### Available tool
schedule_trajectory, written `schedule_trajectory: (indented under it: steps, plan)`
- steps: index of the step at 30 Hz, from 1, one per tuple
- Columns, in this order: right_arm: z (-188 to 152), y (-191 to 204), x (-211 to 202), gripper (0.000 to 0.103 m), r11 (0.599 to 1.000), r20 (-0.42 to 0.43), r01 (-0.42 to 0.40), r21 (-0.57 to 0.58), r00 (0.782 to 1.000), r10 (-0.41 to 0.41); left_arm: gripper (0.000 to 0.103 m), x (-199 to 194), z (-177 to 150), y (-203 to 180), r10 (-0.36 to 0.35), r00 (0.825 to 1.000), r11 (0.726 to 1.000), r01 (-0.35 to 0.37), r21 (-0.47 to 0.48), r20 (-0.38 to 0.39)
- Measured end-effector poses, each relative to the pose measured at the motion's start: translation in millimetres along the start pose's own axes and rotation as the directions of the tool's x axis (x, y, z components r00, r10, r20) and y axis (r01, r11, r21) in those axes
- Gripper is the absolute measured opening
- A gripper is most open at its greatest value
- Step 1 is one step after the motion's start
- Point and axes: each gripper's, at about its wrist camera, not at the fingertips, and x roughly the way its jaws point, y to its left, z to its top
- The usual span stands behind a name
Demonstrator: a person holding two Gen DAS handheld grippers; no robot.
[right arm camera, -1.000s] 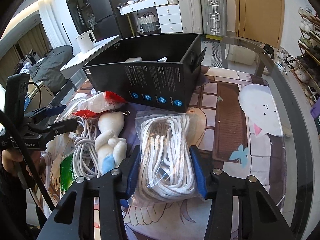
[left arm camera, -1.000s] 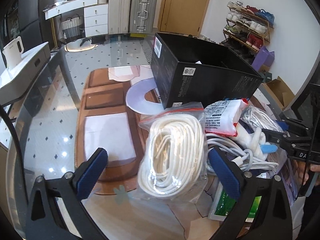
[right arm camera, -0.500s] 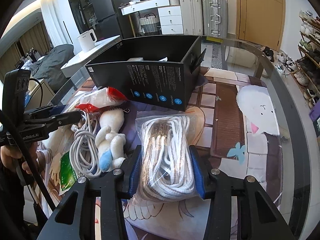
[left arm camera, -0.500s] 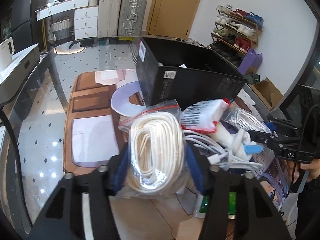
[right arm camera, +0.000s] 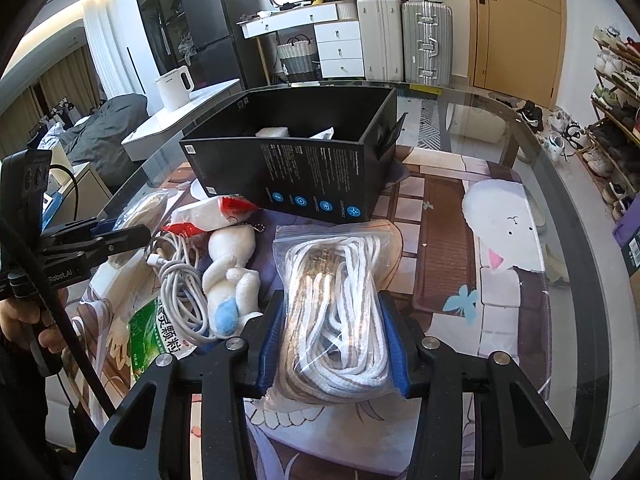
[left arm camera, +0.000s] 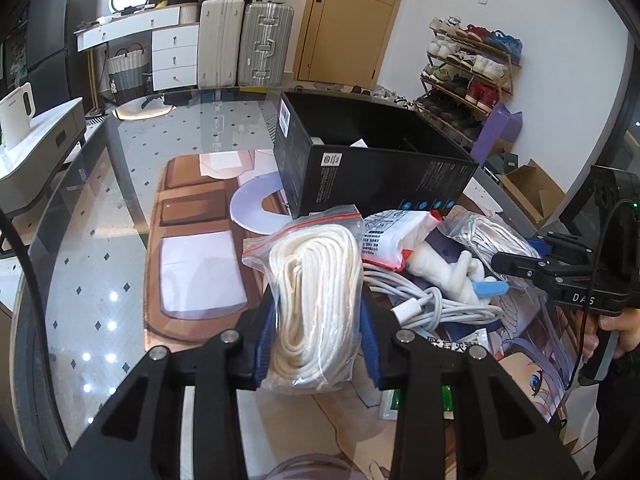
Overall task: Organize soft objects
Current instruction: 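Lift both cable bags and carry them over the black box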
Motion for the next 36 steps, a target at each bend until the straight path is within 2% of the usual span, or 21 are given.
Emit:
schedule_trajectory:
  steps: [19, 36]
  plan:
    - [10.8, 12.2, -39.4, 0.045, 1.000, 0.084, 0.007, -0.028, 0.996, -0.004, 0.035, -32.5, 14.1, -8.4, 0.017, 0.995, 1.000, -0.018, 0.012, 0.093]
    - [46.2, 21.1, -63.5, 0.045, 0.998, 0.145, 0.007, -0.066, 0.989, 0.003, 0.035, -38.9, 48.4, -26.2, 0.022, 0.987, 0.996, -0.035, 0.078, 0.158]
